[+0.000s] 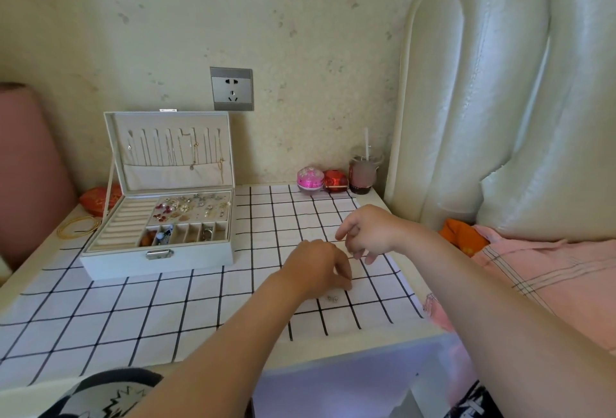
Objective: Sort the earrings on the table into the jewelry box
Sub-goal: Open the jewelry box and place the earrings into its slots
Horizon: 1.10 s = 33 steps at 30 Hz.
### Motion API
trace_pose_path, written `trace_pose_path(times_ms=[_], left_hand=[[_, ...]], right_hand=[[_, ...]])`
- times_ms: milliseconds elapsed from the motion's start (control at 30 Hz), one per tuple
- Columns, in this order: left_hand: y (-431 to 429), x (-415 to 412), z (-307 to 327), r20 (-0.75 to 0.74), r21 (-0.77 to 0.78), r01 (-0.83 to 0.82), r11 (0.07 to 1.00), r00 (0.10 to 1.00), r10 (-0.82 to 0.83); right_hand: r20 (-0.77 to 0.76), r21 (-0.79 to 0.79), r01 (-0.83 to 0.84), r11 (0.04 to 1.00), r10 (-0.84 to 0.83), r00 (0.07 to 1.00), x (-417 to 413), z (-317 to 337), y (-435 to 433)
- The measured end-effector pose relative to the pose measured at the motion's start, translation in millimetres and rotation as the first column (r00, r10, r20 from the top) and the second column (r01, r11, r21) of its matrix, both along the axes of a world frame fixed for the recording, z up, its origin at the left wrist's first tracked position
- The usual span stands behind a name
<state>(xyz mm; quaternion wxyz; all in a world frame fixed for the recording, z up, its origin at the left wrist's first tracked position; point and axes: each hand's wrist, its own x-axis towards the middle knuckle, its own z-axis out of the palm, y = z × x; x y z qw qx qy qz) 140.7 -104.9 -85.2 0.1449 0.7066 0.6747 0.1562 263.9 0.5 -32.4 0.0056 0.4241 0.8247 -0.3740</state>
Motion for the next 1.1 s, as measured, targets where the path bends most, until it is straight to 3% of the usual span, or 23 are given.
trace_pose_path(times_ms=[133, 267, 433, 700, 900, 1100], left_hand=[[-8, -44, 21, 0.117, -0.02, -0.097, 0.995, 0.988, 0.099], [-24, -95, 41, 0.184, 0.053, -0.214, 0.976, 0.962, 0.201], [-47, -147, 56, 0.298, 0.122, -0.427, 0.896, 0.877, 0.377], [-73, -188, 58, 0.323, 0.12, -0.534, 0.837, 0.818, 0.476], [-80, -202, 55, 0.358, 0.093, -0.553, 0.828, 0.795, 0.49], [-81, -200, 54, 0.527, 0.027, -0.604, 0.797, 0.686, 0.501]], right_hand=[[-0.172, 0.036, 0.028, 0.999, -0.021, 0.985, -20, 5, -3], [-0.343, 0.023, 0.018, 1.0, -0.009, 0.939, -57, 8, -16], [-0.465, -0.014, -0.042, 0.999, 0.03, 0.885, -111, 9, -39], [-0.438, 0.137, -0.149, 0.979, 0.194, 0.878, -173, -6, -62], [-0.352, 0.102, -0.203, 0.974, 0.226, 0.909, -188, -12, -63], [-0.462, -0.027, -0.172, 0.985, 0.141, 0.876, -188, 2, -67]])
